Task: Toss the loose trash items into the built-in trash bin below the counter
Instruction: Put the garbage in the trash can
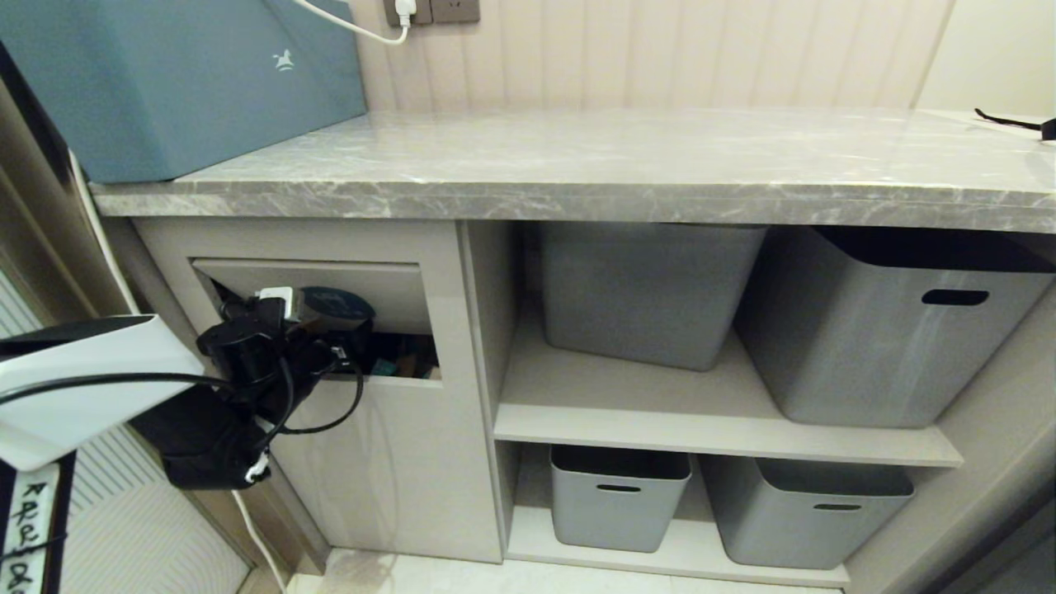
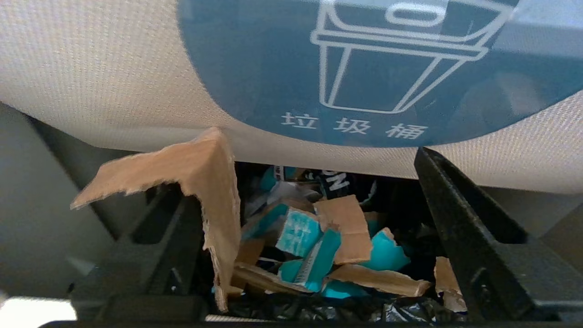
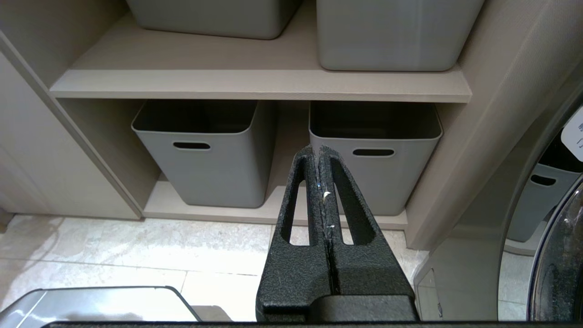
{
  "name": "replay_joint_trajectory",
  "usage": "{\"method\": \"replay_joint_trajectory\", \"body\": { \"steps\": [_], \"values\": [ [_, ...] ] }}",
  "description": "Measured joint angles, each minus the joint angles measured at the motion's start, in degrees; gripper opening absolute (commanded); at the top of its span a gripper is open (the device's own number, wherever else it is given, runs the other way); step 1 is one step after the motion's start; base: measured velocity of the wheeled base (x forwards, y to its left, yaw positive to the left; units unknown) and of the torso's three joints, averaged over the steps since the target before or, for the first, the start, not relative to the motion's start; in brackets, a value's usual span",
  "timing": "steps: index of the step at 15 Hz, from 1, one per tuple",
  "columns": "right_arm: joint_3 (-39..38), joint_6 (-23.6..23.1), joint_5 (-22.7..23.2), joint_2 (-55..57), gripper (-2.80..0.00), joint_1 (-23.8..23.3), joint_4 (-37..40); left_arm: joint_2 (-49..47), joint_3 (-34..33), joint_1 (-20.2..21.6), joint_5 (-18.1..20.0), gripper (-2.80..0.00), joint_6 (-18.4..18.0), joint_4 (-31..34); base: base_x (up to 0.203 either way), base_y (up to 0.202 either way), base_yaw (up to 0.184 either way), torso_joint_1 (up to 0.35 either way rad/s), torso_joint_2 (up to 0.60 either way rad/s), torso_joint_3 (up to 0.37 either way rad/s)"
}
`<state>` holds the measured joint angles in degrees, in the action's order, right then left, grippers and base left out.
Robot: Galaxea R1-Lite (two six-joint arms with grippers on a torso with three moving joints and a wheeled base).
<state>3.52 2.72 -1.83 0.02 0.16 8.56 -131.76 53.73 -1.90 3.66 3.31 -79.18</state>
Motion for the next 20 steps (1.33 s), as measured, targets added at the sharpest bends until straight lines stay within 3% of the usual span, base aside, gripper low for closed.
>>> {"method": "replay_joint_trajectory", "body": {
  "steps": [9, 16, 20],
  "values": [
    [0.0, 0.0, 0.0, 0.0, -2.80, 0.0, 0.0, -0.2, 1.0, -0.6, -2.4, 0.00, 15.0, 0.5, 0.000, 0.000, 0.000, 0.000, 0.00, 0.000],
    [0.0, 0.0, 0.0, 0.0, -2.80, 0.0, 0.0, -0.2, 4.4, -3.1, -2.6, 0.00, 38.3, -5.6, 0.000, 0.000, 0.000, 0.000, 0.00, 0.000],
    [0.0, 0.0, 0.0, 0.0, -2.80, 0.0, 0.0, -0.2, 4.1, -3.7, -7.4, 0.00, 48.0, -6.2, 0.000, 0.000, 0.000, 0.000, 0.00, 0.000]
  ]
}}
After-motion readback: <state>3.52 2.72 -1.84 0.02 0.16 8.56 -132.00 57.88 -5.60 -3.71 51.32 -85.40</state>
